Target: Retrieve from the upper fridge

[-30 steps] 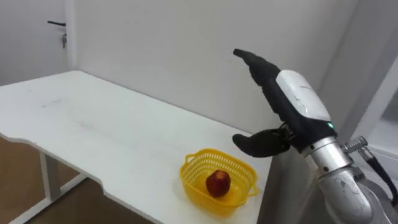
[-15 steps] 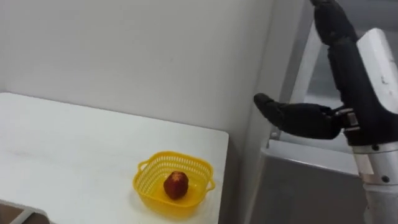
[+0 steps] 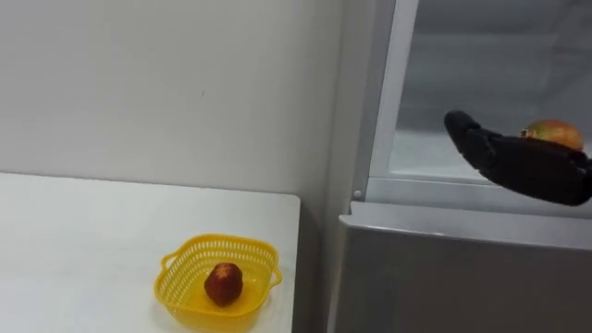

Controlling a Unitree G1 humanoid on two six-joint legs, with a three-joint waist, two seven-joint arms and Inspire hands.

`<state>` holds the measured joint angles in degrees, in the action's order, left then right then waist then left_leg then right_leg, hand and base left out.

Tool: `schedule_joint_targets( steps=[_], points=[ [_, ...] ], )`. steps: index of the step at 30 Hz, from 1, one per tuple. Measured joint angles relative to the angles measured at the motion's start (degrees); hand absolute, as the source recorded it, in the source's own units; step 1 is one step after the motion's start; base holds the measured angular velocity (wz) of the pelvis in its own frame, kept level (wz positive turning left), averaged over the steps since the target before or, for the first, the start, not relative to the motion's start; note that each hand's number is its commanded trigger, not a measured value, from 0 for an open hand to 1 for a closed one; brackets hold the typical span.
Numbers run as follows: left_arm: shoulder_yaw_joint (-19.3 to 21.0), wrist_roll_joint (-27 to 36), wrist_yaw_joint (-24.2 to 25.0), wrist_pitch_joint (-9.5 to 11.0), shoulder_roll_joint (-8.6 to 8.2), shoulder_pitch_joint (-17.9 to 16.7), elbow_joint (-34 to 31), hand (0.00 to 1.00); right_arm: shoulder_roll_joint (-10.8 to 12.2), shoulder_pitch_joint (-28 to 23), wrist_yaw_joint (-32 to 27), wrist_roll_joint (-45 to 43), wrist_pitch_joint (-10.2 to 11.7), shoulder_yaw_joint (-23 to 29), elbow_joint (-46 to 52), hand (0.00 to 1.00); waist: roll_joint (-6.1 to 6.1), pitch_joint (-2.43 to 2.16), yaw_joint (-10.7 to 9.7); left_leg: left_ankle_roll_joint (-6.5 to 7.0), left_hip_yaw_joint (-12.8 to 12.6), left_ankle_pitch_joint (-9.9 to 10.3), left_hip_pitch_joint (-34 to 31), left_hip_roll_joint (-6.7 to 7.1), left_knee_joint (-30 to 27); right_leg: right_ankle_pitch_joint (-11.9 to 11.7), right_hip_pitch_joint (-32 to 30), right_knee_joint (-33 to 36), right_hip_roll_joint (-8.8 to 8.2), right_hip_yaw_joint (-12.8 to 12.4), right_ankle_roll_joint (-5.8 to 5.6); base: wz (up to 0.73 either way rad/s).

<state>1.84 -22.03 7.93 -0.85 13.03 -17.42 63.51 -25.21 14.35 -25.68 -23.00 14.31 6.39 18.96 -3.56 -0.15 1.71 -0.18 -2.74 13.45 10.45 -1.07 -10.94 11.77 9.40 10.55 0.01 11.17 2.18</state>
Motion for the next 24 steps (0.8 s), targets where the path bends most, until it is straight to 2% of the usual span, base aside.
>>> schedule_joint_targets(
  steps=[13, 16, 19, 24],
  points=[
    [0.0, 0.1, 0.1, 0.0, -0.08, 0.1, 0.1, 0.0, 0.0, 0.0, -0.6, 6.7, -0.7, 1.9, -7.6, 0.0, 0.03, 0.02, 0.0, -0.01, 0.4, 0.0, -0.9, 0.03, -0.5, 0.0, -0.4, -0.3, -0.04, 0.1, 0.03, 0.02],
    [0.0, 0.1, 0.2, 0.0, -0.12, -0.2, 0.3, 0.0, 0.0, 0.0, -0.9, 9.4, -0.5, 1.9, -8.6, 0.0, -0.11, -0.03, 0.3, -0.02, 0.6, 0.0, -1.0, 0.03, -0.4, -0.1, -0.2, -0.4, 0.05, 0.4, 0.11, 0.03],
    [0.2, 0.0, 0.2, 0.0, -0.29, -0.1, 0.0, 0.0, -0.3, 0.1, -0.8, 14.1, -1.3, 1.9, -11.5, 0.0, -0.71, -0.12, 0.4, -0.02, 1.3, 0.0, -1.1, 0.06, -0.4, -0.1, -0.4, -0.2, 0.0, 0.9, 0.12, 0.05],
    [0.3, 0.0, 0.4, 0.0, -0.15, -0.3, -0.2, 0.0, -1.8, 0.2, 0.4, 19.3, -2.7, 2.0, -15.6, 0.0, -1.33, 0.31, 0.4, -0.02, 1.4, 0.0, -1.2, 0.09, -0.4, -0.1, -0.4, -0.1, -0.16, 1.5, 0.1, 0.04]
  ],
)
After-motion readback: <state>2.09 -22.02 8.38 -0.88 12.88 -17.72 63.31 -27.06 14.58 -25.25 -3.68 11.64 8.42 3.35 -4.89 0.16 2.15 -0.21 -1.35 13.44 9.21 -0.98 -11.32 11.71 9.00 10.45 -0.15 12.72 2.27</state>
